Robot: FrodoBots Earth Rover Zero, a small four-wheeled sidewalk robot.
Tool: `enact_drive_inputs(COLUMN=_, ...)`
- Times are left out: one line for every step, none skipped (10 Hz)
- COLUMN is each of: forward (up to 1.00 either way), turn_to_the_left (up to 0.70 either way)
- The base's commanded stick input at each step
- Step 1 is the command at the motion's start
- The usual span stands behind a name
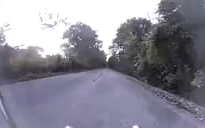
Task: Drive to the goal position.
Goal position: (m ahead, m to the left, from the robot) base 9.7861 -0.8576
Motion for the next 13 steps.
enact_drive_inputs(forward=0.7, turn_to_the_left=0.0)
enact_drive_inputs(forward=0.7, turn_to_the_left=0.0)
enact_drive_inputs(forward=0.7, turn_to_the_left=0.0)
enact_drive_inputs(forward=0.7, turn_to_the_left=0.0)
enact_drive_inputs(forward=0.7, turn_to_the_left=0.0)
enact_drive_inputs(forward=0.7, turn_to_the_left=0.0)
enact_drive_inputs(forward=0.7, turn_to_the_left=0.0)
enact_drive_inputs(forward=0.7, turn_to_the_left=0.0)
enact_drive_inputs(forward=0.7, turn_to_the_left=0.0)
enact_drive_inputs(forward=0.7, turn_to_the_left=0.0)
enact_drive_inputs(forward=0.7, turn_to_the_left=0.0)
enact_drive_inputs(forward=0.7, turn_to_the_left=0.0)
enact_drive_inputs(forward=0.7, turn_to_the_left=0.0)
